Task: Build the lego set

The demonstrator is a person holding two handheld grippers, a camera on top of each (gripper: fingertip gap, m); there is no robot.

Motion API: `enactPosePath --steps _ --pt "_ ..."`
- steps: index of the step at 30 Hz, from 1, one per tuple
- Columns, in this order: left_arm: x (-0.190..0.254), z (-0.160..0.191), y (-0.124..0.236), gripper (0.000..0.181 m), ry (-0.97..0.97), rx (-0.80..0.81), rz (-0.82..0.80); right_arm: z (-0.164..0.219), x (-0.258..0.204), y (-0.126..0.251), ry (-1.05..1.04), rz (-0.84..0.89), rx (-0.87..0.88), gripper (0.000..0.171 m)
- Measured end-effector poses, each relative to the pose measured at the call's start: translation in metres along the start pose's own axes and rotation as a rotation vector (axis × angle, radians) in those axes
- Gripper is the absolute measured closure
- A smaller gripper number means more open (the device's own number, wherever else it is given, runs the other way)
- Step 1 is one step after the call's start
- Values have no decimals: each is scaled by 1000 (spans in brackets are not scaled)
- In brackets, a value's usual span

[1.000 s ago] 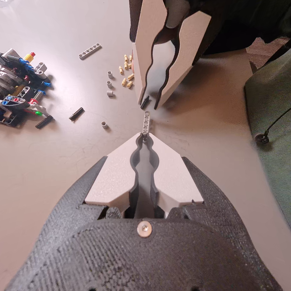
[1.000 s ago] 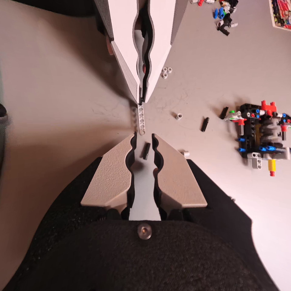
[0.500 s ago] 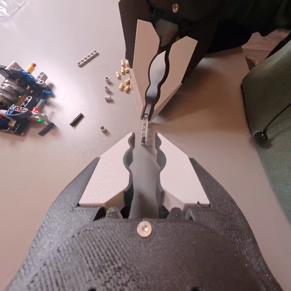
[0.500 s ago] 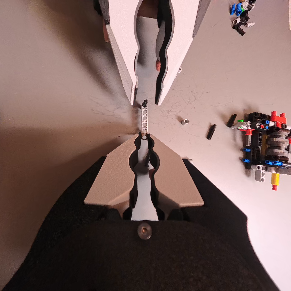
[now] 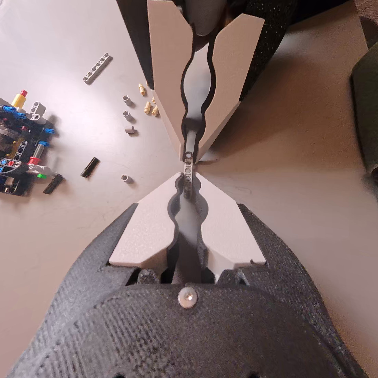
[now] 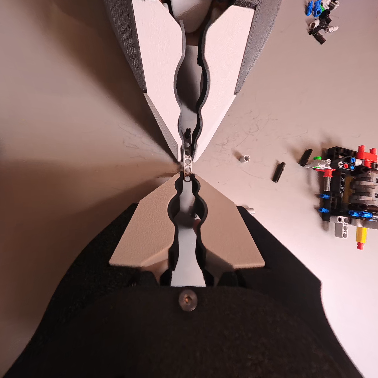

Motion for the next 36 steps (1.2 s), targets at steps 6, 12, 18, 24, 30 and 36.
enactPosePath --steps 6,12,18,24,30,36 --pt "-1 2 0 176 11 22 8 4 2 7 -24 12 7 161" --pt "-2 4 1 176 25 44 22 29 5 25 -129 -8 -55 158" --pt "-3 5 1 176 40 57 30 26 4 19 -139 -22 -68 169" --pt "-3 6 1 176 42 62 14 26 4 19 -142 -14 -63 170" --pt "-4 6 2 176 45 62 16 22 2 16 -119 -14 -36 170" --pt "-5 6 3 168 61 62 21 18 0 13 -106 -21 -19 170"
Point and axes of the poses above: each gripper's, where its closed fingertips meet, y back along the fingers, z out of its underside, x = y × z across the jaws, the point moved 8 cm from there along y, back along the fingers, and after that the axes turned 12 degrees about y, right-handed, at the moved point
